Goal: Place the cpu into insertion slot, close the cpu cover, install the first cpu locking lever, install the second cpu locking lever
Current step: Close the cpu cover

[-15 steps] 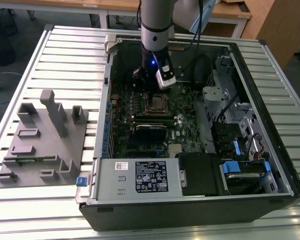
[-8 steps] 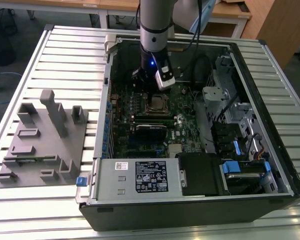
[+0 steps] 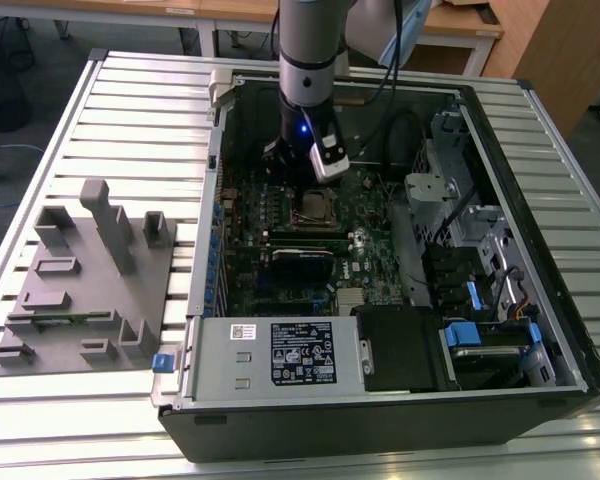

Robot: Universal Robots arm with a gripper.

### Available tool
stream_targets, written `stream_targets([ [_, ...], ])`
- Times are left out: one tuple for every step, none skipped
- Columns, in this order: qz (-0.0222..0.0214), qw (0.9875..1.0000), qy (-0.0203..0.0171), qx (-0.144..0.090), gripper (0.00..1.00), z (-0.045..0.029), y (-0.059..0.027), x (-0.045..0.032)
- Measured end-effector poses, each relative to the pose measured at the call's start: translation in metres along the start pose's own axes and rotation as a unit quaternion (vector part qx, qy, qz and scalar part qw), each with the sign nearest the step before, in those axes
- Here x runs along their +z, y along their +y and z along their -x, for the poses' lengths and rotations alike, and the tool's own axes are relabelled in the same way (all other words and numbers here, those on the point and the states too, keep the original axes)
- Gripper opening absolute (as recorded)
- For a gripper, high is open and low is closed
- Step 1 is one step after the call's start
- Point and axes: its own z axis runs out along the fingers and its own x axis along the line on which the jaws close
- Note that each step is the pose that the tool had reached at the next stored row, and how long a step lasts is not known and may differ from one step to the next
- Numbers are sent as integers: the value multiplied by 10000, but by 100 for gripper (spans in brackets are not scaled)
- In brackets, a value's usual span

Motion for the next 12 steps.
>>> stream_targets([
  [0, 10000, 0, -1, 10, -3, -1, 3],
  [0, 10000, 0, -2, 10, -4, 0, 7],
  [1, 10000, 0, -3, 10, -5, 0, 12],
  [1, 10000, 0, -4, 10, -6, 0, 16],
  [0, 10000, 0, -4, 10, -7, -1, 18],
  [0, 10000, 0, -4, 10, -7, -1, 18],
  [-1, 10000, 0, -3, 10, -7, -1, 18],
  [-1, 10000, 0, -3, 10, -8, -1, 18],
  [0, 10000, 0, -3, 10, -7, -1, 19],
  [0, 10000, 0, -3, 10, -7, -1, 19],
  [0, 10000, 0, -3, 10, -7, -1, 19],
  [0, 10000, 0, -3, 10, -7, -1, 19],
])
